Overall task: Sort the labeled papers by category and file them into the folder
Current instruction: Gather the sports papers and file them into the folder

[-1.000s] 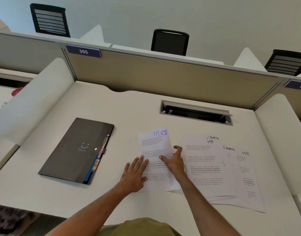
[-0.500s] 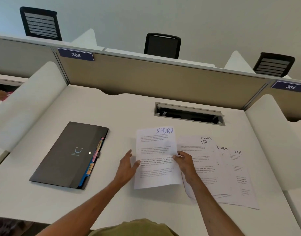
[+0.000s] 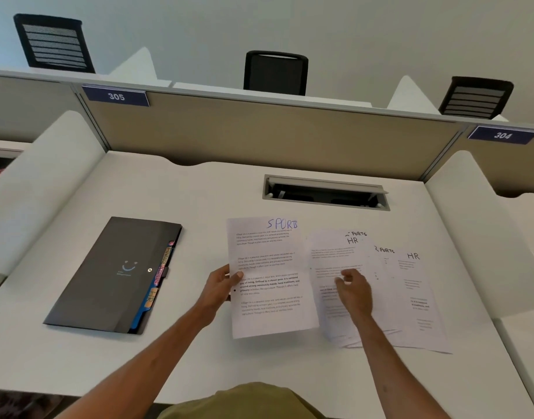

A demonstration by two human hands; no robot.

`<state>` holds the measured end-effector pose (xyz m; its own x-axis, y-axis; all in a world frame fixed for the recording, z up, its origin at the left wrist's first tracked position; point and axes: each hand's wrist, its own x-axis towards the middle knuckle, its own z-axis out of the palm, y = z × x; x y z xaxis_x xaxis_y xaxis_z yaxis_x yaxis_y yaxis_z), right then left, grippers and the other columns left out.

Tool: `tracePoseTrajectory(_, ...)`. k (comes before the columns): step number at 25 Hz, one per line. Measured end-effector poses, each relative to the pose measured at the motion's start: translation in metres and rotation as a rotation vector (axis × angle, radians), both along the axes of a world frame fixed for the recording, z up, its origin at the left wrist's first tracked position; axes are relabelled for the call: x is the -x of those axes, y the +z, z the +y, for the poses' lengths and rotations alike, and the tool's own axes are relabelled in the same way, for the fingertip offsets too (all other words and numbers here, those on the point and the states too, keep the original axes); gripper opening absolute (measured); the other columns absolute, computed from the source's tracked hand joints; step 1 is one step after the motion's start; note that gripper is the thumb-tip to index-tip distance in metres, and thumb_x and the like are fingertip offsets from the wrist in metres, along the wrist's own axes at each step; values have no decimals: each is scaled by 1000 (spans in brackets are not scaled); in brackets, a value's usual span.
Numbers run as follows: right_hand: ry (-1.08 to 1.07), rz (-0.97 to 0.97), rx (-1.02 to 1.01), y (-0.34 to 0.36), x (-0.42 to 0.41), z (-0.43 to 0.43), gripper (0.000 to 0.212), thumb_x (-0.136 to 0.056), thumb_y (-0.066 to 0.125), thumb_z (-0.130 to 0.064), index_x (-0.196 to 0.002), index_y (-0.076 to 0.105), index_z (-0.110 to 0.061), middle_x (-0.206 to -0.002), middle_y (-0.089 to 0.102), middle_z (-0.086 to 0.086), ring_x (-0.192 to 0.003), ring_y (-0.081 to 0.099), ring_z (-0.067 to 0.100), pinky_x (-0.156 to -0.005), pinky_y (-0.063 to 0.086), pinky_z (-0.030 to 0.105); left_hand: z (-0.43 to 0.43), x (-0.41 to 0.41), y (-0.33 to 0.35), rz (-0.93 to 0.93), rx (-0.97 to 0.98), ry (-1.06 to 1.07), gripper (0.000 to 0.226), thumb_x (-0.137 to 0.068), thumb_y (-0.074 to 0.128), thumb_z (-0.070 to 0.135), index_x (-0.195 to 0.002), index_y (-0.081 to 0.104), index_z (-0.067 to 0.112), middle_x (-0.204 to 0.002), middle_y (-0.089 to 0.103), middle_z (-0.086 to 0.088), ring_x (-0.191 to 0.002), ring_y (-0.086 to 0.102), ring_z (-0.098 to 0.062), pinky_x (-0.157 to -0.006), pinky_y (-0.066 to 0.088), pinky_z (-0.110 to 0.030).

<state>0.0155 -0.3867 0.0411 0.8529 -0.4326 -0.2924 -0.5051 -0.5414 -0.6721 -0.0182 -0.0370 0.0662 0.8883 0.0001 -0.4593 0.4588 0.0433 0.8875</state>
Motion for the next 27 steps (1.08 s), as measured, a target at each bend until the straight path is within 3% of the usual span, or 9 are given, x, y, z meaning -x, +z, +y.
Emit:
tracePoseTrajectory(3,-43,181,254,-13,3,-37,59,-91,76,-36,-141,53,-13,-141,52,16,-134,45,36,-105,42,54,-3,7,-2,46,-3,63,25,-105,66,23,-130,70,21,-113,82,0,-99,80,-23,-79,65,-42)
tracePoseTrajectory(5,9,258,387,-18,8,-50,78,-87,77,-50,-146,44,-10,-146,43,18,-137,40,38,-105,41,56,-8,11,-5,72,-14,100,24,-104,67,22,-128,72,19,-111,82,-1,-99,80,-25,-79,63,-41)
tracePoseTrajectory(8,48,276,453,-24,13,-58,86,-81,79,-59,-141,46,-7,-141,43,18,-133,41,37,-103,43,54,-19,19,-5,78,-17,134,23,-103,67,21,-124,73,18,-110,83,-3,-101,79,-28,-77,61,-38)
tracePoseTrajectory(11,30,264,374,-19,6,-66,91,-71,89,-56,-135,47,-8,-137,46,18,-131,42,38,-103,41,54,-37,28,-2,67,-7,154,21,-104,66,22,-123,74,18,-111,82,-3,-95,81,-23,-73,62,-35)
tracePoseTrajectory(14,2,261,278,-14,0,-77,80,-71,93,-40,-131,49,-10,-136,47,18,-130,44,39,-105,39,55,-50,37,-6,66,6,157,24,-104,66,22,-126,73,17,-113,82,-4,-98,80,-25,-77,63,-39)
tracePoseTrajectory(18,-48,180,182,-7,-1,-90,41,-86,76,-17,-121,55,-13,-121,62,13,-111,59,37,-99,42,49,-44,43,-10,85,-4,185,24,-103,66,21,-126,73,16,-112,82,-5,-101,79,-29,-83,62,-45)
tracePoseTrajectory(23,-187,28,110,10,-2,-84,22,-93,58,-9,-109,70,-19,-101,71,9,-90,63,33,-85,50,42,-11,32,-10,103,-6,215,23,-103,65,18,-125,72,15,-115,81,-6,-103,78,-32,-92,62,-54)
tracePoseTrajectory(27,-369,-67,-140,17,-1,-70,16,-93,58,-14,-94,73,-19,-96,67,5,-90,63,32,-76,48,34,9,16,-1,69,17,189,24,-105,64,22,-128,70,20,-116,81,-3,-106,77,-32,-88,62,-51)
